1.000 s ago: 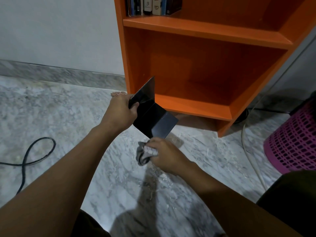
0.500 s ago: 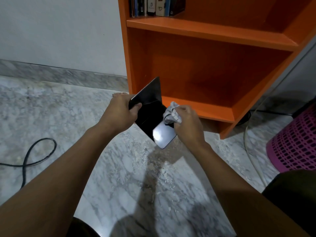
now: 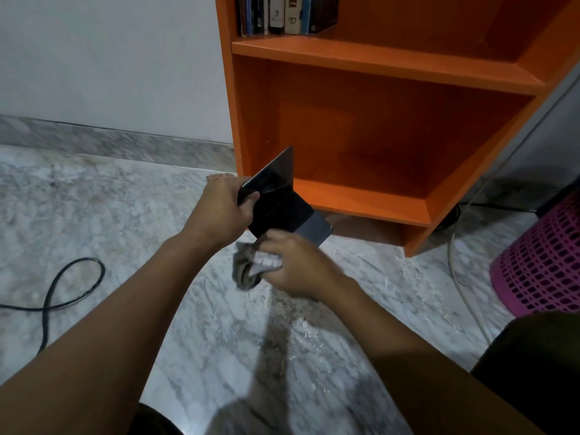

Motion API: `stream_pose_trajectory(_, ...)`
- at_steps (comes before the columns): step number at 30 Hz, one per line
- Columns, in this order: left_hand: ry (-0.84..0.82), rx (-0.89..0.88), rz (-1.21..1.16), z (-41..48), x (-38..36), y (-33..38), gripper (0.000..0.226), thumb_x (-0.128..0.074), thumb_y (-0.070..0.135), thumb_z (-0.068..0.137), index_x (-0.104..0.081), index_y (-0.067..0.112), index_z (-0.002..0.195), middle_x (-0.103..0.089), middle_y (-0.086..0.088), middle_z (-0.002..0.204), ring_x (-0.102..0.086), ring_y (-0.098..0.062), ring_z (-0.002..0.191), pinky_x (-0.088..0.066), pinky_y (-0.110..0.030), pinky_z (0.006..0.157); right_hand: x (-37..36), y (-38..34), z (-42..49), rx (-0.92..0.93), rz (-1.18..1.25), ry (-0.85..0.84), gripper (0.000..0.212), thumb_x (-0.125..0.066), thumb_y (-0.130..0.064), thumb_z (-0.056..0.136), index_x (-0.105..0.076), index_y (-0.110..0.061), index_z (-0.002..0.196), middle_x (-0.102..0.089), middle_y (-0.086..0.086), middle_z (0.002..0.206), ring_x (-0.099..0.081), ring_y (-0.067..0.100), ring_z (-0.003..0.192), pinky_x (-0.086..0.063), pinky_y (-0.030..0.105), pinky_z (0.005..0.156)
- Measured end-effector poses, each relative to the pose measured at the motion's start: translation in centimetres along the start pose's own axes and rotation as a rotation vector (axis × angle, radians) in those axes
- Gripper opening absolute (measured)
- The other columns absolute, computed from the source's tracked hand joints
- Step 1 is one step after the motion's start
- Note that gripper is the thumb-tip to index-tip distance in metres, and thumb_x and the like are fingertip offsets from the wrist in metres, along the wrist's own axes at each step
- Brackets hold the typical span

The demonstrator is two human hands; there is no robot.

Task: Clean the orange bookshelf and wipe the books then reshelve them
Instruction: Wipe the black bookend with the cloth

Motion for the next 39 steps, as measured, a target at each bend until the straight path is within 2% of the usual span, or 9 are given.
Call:
stream_pose_trajectory(6,0.008,0.025,-0.024,-0.1,0.3,0.1,0.015,-0.054,0.009,0.097,-0.069,0.007,0.096,-0.059,-0.003,0.066,-0.053,-0.003,0.051,-0.033,-0.006,0.045,5.2,5.9,-0.8,-0.389,-0.212,0.402,0.048,-0.063,-0.008,0.086,-0.057,-0.014,0.133,-0.052,0.002,0.13,-0.046,0.023,0.118,-0.047,0.037,0.085)
stream_pose_trajectory(10,0.093,0.049,-0.037,0.1,1.0,0.1,0.023,-0.054,0.011,0.098,-0.069,0.008,0.115,-0.062,0.001,0.075,-0.053,-0.004,0.059,-0.036,-0.004,0.048,2.4,7.5,-2.2,-0.456,-0.103,0.27,0.055,-0.06,-0.008,0.087,-0.05,-0.013,0.14,-0.047,0.004,0.131,-0.044,0.024,0.119,-0.044,0.035,0.092)
stream_pose_trajectory(14,0.087,0.05,0.017,0.1,1.1,-0.4,0.021,-0.054,0.007,0.097,-0.07,0.006,0.11,-0.052,0.01,0.064,-0.049,-0.007,0.052,-0.034,-0.004,0.045,-2.4,5.3,-2.6,-0.261,0.05,-0.178,0.02,-0.061,-0.023,0.082,-0.069,-0.018,0.1,-0.059,-0.003,0.108,-0.057,0.021,0.094,-0.051,0.046,0.08)
stream_pose_trajectory(18,0.048,0.039,0.052,0.0,0.9,-0.5,0.022,-0.052,0.008,0.098,-0.07,0.007,0.11,-0.057,0.004,0.069,-0.052,-0.006,0.058,-0.033,-0.008,0.048,-0.4,3.8,-1.6,-0.144,0.141,0.015,0.01,-0.055,-0.027,0.074,-0.055,-0.032,0.064,-0.053,-0.007,0.076,-0.051,0.02,0.067,-0.046,0.042,0.057)
stream_pose_trajectory(22,0.023,0.024,0.061,-0.2,0.9,-0.3,0.023,-0.052,0.009,0.098,-0.07,0.008,0.112,-0.057,0.004,0.072,-0.049,-0.005,0.057,-0.034,-0.005,0.046,3.3,6.1,-0.9,-0.251,-0.085,0.335,0.033,-0.062,-0.016,0.084,-0.066,-0.017,0.116,-0.056,-0.003,0.114,-0.053,0.018,0.095,-0.046,0.034,0.069)
stream_pose_trajectory(26,0.041,0.017,0.042,-0.1,1.3,0.1,0.027,-0.052,0.011,0.099,-0.067,0.011,0.121,-0.064,-0.003,0.085,-0.053,-0.004,0.061,-0.034,-0.007,0.051,3.4,8.7,-1.7,-0.503,-0.281,0.249,0.05,-0.062,-0.01,0.089,-0.054,-0.021,0.137,-0.047,-0.001,0.129,-0.046,0.023,0.116,-0.052,0.044,0.079)
stream_pose_trajectory(32,0.103,0.017,0.066,-0.1,2.2,0.0,0.029,-0.051,0.009,0.099,-0.065,0.01,0.124,-0.065,-0.004,0.085,-0.057,-0.011,0.063,-0.038,-0.015,0.056,1.8,12.9,-4.7,-0.842,-0.105,0.289,0.016,-0.056,-0.015,0.085,-0.067,-0.006,0.092,-0.062,0.015,0.1,-0.06,0.033,0.083,-0.044,0.031,0.06)
stream_pose_trajectory(36,0.071,0.031,0.073,-0.1,1.7,-0.4,0.031,-0.052,0.01,0.099,-0.063,0.01,0.127,-0.07,-0.01,0.103,-0.061,-0.018,0.077,-0.045,-0.019,0.063,2.9,11.8,-3.8,-0.783,-0.039,0.385,0.009,-0.054,-0.016,0.083,-0.054,-0.014,0.074,-0.053,0.013,0.085,-0.049,0.026,0.066,-0.028,0.025,0.05)
stream_pose_trajectory(39,0.073,0.07,0.075,0.0,1.7,-1.0,0.027,-0.052,0.008,0.098,-0.066,0.008,0.121,-0.07,-0.012,0.094,-0.062,-0.021,0.071,-0.05,-0.026,0.061,2.8,9.6,-2.8,-0.589,0.091,0.398,0.022,-0.053,-0.014,0.086,-0.05,-0.026,0.068,-0.049,0.006,0.088,-0.044,0.018,0.061,-0.03,0.028,0.049)
Point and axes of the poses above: each hand's wrist, its own z-axis towards the middle knuckle, its own x-axis out of the back of the hand, y = z × x, the point moved 6 cm from there along z, towards the middle knuckle
